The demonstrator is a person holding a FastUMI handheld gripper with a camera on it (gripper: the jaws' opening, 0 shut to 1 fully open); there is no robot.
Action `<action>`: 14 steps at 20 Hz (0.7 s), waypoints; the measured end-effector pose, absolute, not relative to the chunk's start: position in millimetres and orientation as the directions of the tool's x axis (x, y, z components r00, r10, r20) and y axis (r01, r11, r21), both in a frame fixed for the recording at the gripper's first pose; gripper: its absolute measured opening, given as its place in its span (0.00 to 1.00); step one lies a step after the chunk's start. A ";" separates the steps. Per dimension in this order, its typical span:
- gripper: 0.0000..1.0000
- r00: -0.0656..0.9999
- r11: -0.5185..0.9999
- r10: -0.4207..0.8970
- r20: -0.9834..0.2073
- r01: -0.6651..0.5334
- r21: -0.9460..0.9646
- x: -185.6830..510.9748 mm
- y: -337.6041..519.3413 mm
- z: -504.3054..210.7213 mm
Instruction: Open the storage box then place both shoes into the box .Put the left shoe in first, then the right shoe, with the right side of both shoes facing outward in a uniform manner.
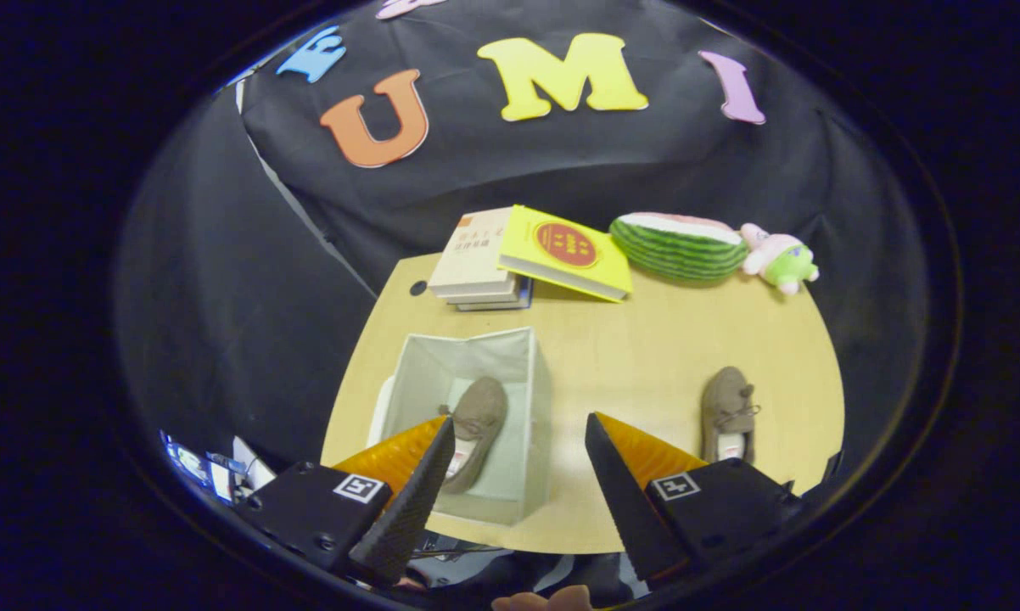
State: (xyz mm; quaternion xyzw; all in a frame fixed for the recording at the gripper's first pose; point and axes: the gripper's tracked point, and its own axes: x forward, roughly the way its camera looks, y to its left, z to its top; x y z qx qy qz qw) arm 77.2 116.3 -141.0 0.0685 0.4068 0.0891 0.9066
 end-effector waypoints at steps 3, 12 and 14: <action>0.99 0.670 0.977 0.182 -0.719 -0.043 0.208 64.2 59.4 -138.5; 0.99 0.602 0.981 0.045 -0.797 0.125 0.150 53.0 -90.6 -200.2; 0.99 0.574 0.983 0.032 -0.818 0.131 0.130 60.5 -110.7 -224.6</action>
